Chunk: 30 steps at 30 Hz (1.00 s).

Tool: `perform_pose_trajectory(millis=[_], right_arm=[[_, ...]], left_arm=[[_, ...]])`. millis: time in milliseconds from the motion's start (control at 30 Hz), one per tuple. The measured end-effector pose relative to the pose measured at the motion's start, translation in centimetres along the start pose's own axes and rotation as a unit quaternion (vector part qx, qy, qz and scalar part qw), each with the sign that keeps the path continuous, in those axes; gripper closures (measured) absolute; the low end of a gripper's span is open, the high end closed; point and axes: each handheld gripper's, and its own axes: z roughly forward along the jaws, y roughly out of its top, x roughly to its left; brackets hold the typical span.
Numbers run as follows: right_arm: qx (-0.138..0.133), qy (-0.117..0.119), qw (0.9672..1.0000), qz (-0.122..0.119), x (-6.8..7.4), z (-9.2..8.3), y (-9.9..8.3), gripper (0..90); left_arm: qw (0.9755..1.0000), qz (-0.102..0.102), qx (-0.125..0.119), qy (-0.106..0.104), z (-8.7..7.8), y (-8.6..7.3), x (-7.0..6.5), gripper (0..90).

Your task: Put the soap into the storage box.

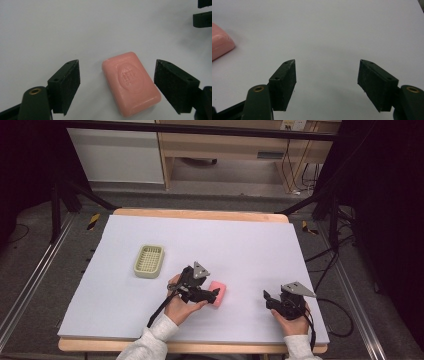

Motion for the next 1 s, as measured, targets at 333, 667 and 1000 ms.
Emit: perform_pose_trajectory(millis=[333,667,1000], right_arm=[[0.002,0.004,1.0000,-0.001,0.0,0.0,0.0,32.8],[0.005,0.007,1.0000,0.000,0.1,0.1,0.0,34.2],[0.006,0.009,0.9999,-0.002,0.0,0.2,-0.1,35.6]], left_arm=[[0.9998,0.004,0.017,0.000,1.2,0.2,-0.8,20.6],[0.9995,0.001,0.031,-0.005,2.2,0.1,-1.3,19.5],[0.9986,0.003,0.052,0.004,3.5,-0.3,-1.6,18.7]])
